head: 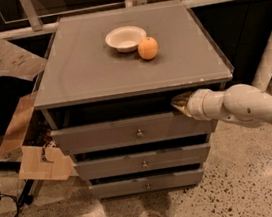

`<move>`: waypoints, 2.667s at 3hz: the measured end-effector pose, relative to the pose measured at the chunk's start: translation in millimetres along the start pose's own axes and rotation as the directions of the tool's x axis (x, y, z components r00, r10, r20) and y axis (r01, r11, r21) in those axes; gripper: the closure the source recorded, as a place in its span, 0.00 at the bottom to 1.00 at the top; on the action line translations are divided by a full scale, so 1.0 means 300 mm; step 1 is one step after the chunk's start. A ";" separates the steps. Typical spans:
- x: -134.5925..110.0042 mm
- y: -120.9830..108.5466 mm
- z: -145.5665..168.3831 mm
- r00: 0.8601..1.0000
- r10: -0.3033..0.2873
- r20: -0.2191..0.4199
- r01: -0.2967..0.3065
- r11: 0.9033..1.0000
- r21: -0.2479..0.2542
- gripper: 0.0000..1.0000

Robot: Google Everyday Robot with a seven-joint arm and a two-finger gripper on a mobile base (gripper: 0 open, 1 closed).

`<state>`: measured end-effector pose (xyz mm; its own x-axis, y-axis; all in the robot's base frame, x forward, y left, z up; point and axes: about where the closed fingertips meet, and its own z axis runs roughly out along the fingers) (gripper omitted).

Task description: Open top drawer

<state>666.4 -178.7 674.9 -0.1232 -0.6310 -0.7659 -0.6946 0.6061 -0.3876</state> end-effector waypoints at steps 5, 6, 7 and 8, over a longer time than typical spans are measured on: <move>-0.010 0.022 -0.019 0.999 0.009 -0.047 -0.012 0.998 -0.059 1.00; -0.010 0.022 -0.019 0.999 0.009 -0.047 -0.012 0.998 -0.059 1.00; -0.010 0.023 -0.021 0.998 -0.004 -0.060 0.000 0.998 -0.067 1.00; -0.007 0.027 -0.025 0.997 -0.019 -0.070 0.013 0.997 -0.081 1.00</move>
Offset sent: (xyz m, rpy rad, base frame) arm -0.0220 -0.0571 -0.0909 -0.1877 0.3653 -0.0241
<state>655.8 -176.1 677.2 -0.1592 -0.6745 -0.7209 -0.7514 0.5564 -0.3547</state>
